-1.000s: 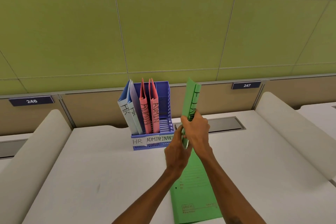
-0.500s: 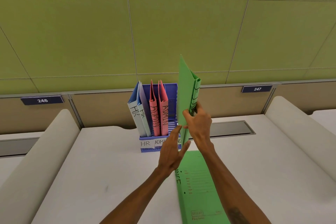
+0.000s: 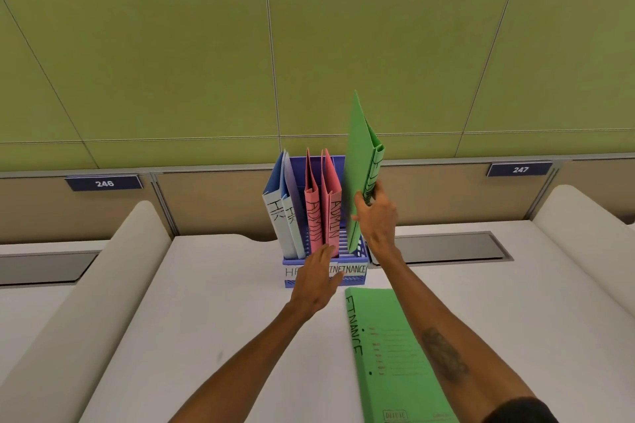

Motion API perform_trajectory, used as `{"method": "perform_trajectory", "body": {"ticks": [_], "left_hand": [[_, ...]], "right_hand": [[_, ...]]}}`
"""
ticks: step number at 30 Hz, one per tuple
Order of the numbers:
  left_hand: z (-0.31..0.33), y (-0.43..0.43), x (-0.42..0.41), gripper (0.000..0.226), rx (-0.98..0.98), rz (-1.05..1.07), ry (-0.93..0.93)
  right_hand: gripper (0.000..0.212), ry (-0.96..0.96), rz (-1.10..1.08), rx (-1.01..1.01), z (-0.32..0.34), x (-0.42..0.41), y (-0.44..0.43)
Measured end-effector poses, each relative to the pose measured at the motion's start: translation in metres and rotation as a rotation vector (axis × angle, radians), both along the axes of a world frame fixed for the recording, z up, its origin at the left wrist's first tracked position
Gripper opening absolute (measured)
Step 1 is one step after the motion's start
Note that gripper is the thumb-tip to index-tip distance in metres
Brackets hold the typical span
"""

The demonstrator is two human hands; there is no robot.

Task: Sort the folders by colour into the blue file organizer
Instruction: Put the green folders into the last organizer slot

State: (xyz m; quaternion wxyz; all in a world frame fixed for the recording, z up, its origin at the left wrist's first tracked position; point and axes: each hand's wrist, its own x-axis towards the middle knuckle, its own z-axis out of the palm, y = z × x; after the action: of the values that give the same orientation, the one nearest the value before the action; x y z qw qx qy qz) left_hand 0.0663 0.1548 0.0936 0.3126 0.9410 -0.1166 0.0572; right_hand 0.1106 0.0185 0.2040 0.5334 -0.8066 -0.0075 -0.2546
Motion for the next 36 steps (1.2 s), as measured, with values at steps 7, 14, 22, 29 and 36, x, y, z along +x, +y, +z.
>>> {"method": "perform_trajectory", "body": {"ticks": [7,14,22,29,36], "left_hand": [[-0.015,0.017,0.008,0.052,-0.019,0.071,0.046],[-0.032,0.038,0.012,0.053,-0.013,0.114,0.087],[-0.054,0.057,0.007,0.057,0.005,0.158,0.187],[-0.067,0.067,0.003,0.056,0.008,0.178,0.211],[-0.078,0.058,-0.006,0.059,0.038,0.177,0.273]], "right_hand": [[0.028,0.051,-0.029,0.015,-0.042,0.025,0.007],[0.028,0.161,-0.019,-0.023,-0.082,0.039,0.011],[0.037,0.274,0.006,-0.128,-0.103,0.050,0.014],[0.041,0.358,0.031,-0.190,-0.112,0.048,0.018],[0.040,0.405,0.047,-0.193,-0.125,0.026,0.017]]}}
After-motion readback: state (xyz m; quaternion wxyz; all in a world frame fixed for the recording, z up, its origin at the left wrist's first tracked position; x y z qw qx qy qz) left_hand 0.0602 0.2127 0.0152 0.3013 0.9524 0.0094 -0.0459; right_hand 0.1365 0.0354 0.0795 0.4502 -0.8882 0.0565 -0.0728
